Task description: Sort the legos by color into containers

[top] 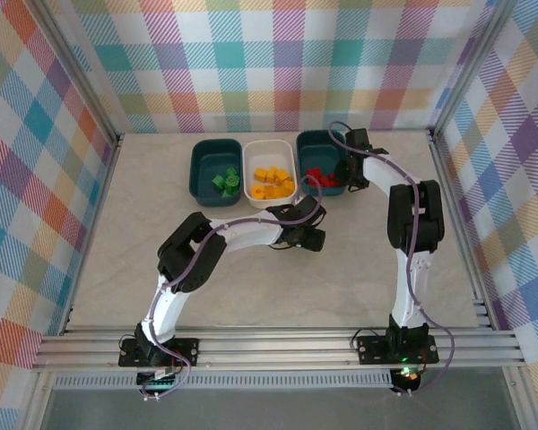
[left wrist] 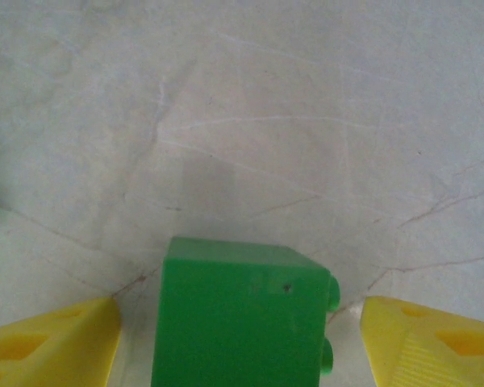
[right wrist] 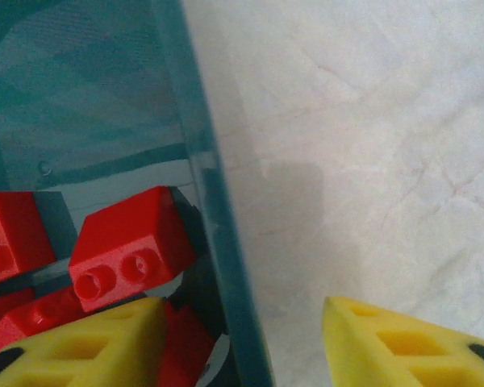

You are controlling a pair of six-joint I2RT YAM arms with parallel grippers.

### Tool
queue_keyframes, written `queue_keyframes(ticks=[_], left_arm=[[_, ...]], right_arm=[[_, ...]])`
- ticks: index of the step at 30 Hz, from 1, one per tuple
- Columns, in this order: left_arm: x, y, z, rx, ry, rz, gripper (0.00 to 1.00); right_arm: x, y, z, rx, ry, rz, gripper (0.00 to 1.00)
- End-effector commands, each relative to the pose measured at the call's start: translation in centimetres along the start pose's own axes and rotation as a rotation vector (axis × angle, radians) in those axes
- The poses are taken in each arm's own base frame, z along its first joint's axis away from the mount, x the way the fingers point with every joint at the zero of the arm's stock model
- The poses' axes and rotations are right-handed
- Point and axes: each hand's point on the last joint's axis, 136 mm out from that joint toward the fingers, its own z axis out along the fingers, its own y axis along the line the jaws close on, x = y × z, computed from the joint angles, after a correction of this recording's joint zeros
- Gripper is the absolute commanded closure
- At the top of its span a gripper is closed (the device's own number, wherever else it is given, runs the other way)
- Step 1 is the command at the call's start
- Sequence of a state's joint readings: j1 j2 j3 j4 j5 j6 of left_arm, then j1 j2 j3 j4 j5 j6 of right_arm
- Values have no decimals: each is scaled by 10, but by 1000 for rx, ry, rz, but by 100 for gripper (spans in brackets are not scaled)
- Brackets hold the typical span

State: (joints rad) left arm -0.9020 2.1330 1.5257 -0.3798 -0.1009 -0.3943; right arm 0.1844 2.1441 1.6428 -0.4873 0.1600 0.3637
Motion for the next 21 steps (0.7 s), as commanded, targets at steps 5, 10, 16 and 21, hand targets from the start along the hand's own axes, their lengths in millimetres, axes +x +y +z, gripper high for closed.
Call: queue_keyframes(ticks=[5,10,16,21], left_arm=[[-8,-2,8,-27,-5,43,32],[-12,-8,-1,3,-11,44,52],[-26,-16,-48,62,-65,44,58],[-64,27,-101,17,-167,-25,60]], right_arm=[[17,-4,-59,-45,-45,102,35],[45,-20,-87,-58,-84,170,32],[63,-28,-111,-104,-152,226,32],[65,-21,-121,-158,-217,223,31]])
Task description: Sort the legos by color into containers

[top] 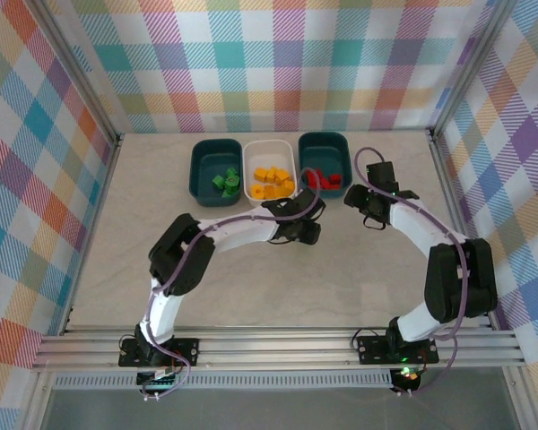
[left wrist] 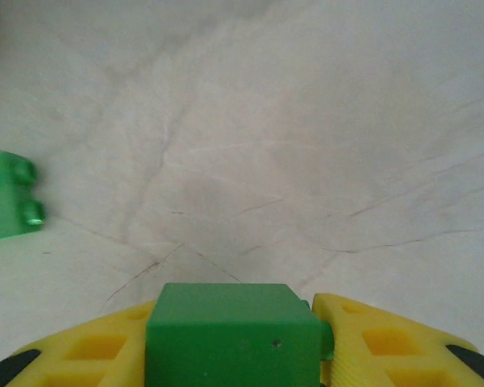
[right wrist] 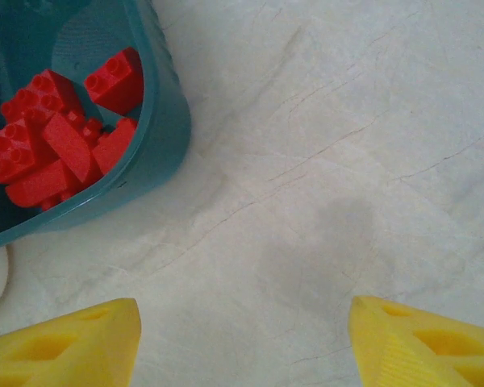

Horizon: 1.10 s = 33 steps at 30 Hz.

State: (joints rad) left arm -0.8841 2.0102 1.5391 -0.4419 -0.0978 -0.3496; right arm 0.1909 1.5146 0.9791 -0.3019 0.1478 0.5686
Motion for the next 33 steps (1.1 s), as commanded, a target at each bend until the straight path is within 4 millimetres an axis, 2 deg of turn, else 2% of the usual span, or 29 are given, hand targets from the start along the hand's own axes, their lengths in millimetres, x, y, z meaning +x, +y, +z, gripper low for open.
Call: queue_keyframes(ticks=[1,2,4,7,10,13,17,20,22,26,29,31,33], left_arm=[[-48,49,-55,-46,-115,-87,60],[-56,71,-59,-80,-122,-132,60],[-68,130,-64,-146,-118,-281,60],[-72,207,-60,-215,-83,-486,59],[-76,259,-49,-251,-44,-602,57],[-88,289,-36,-254,-15,-658,57],[-105,306,-18,-244,-10,-669,52],[-115,315,-13,-253,-10,-673,42],[-128,313,-21,-233,-42,-661,29],[-141,304,-50,-200,-105,-653,22],[-131,290,-72,-141,-178,-691,20],[-113,278,-90,-93,-235,-729,19],[-88,267,-100,-54,-262,-759,19]], right_arm=[[-11,22,-8,-92,-90,10,30],[-8,24,-6,-100,-88,2,30],[0,29,0,-110,-62,-13,30],[7,31,7,-109,-39,-23,30],[11,31,10,-112,-28,-26,30],[16,37,14,-128,-14,-46,30],[29,58,15,-158,15,-118,28],[45,76,15,-176,45,-180,27],[60,89,16,-191,67,-235,24],[85,108,23,-190,112,-320,21],[100,121,35,-178,162,-359,20],[109,133,41,-180,177,-389,19],[116,145,45,-185,182,-418,17]])
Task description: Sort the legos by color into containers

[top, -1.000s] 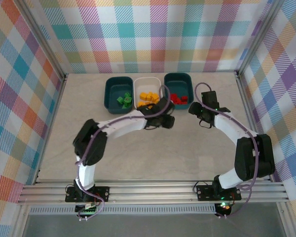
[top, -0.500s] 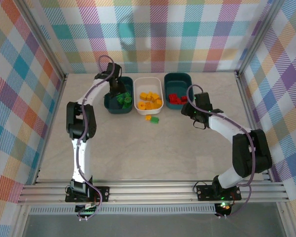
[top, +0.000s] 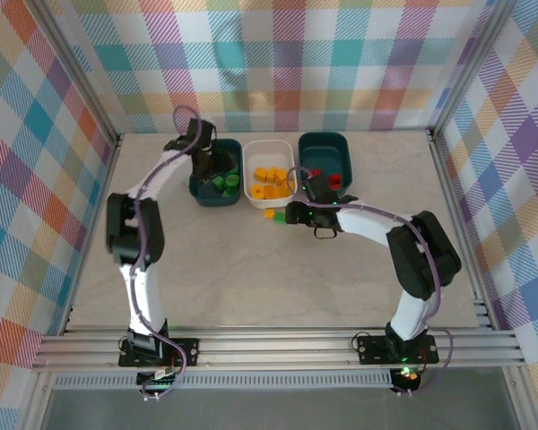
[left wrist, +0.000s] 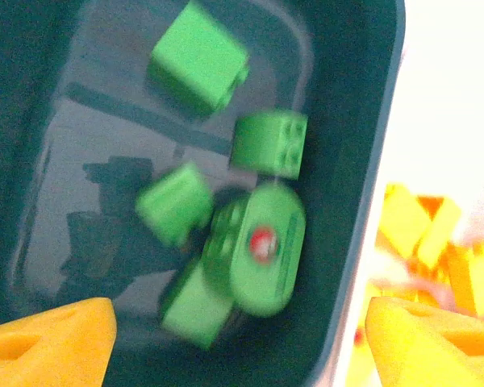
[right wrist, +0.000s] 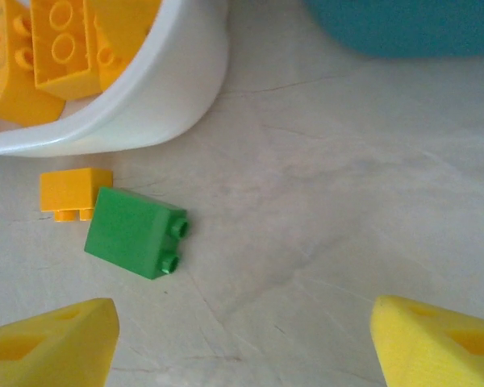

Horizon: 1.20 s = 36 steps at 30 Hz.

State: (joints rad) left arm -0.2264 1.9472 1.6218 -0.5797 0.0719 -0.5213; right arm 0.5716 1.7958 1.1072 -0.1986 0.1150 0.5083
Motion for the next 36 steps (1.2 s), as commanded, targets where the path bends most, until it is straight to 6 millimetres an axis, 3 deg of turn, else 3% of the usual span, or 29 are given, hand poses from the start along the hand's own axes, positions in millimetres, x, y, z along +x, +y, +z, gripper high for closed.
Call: queue_keyframes(ticks=[1,7,12,14,21,27,36], left_arm=[[12,-12,-39,164,-106,-75,18],[82,32,-53,151,-94,-90,18],[115,61,-62,122,-88,-91,17],[122,66,-65,119,-81,-81,17],[137,74,-68,121,-58,-58,17],[143,77,-71,125,-58,-50,17],[150,79,-73,143,-47,-69,17]], right_arm=[[2,16,9,12,22,-62,17],[0,38,31,37,63,-144,15],[1,38,48,81,86,-177,18],[5,39,52,92,100,-197,21],[22,11,55,221,113,-231,29],[25,-12,44,311,84,-244,38],[17,-7,36,298,51,-247,47]])
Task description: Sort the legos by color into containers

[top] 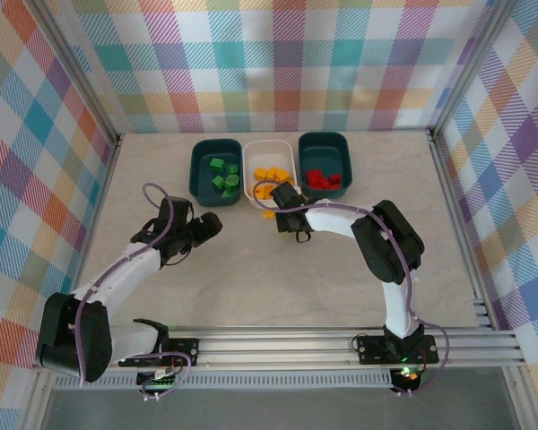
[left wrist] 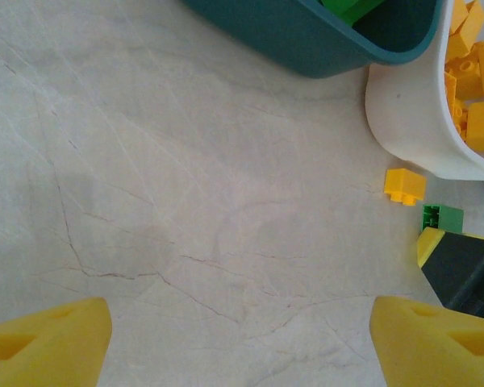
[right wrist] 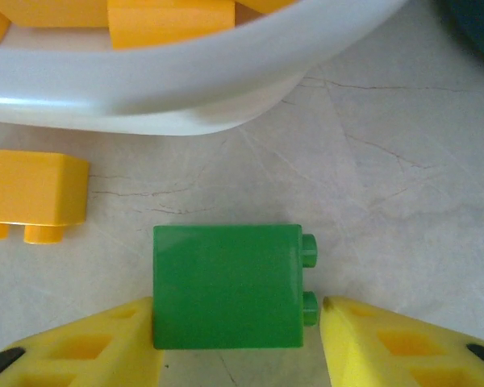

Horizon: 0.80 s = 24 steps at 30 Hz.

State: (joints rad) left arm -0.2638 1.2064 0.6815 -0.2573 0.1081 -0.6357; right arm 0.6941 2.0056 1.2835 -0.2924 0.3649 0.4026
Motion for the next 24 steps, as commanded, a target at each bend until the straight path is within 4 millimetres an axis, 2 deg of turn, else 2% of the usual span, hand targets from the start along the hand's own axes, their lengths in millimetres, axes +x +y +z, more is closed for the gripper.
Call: queue_keyframes(ticks=[1,4,8,12,17,20,24], left_arm=[[5,-1,-3,21,6,3,17],[5,1,-6,21,-7,2,17],[6,2,-9,20,-10,4,17],[9,4,-6,15,-2,1,17],[13,8,-3,5,12,-3,17],[14,9,-4,-3,13,5,17],[13,10,-4,-6,12,10,17]], right_arm=[[9,-17,-1,73,40,-30,46],[5,-12,2,57,31,-40,36],[1,-7,6,47,30,-45,34],[-2,-3,12,36,31,-49,39],[-2,-2,18,35,37,-39,50],[-2,-2,17,30,31,-34,57],[-5,-5,9,33,9,-26,61]])
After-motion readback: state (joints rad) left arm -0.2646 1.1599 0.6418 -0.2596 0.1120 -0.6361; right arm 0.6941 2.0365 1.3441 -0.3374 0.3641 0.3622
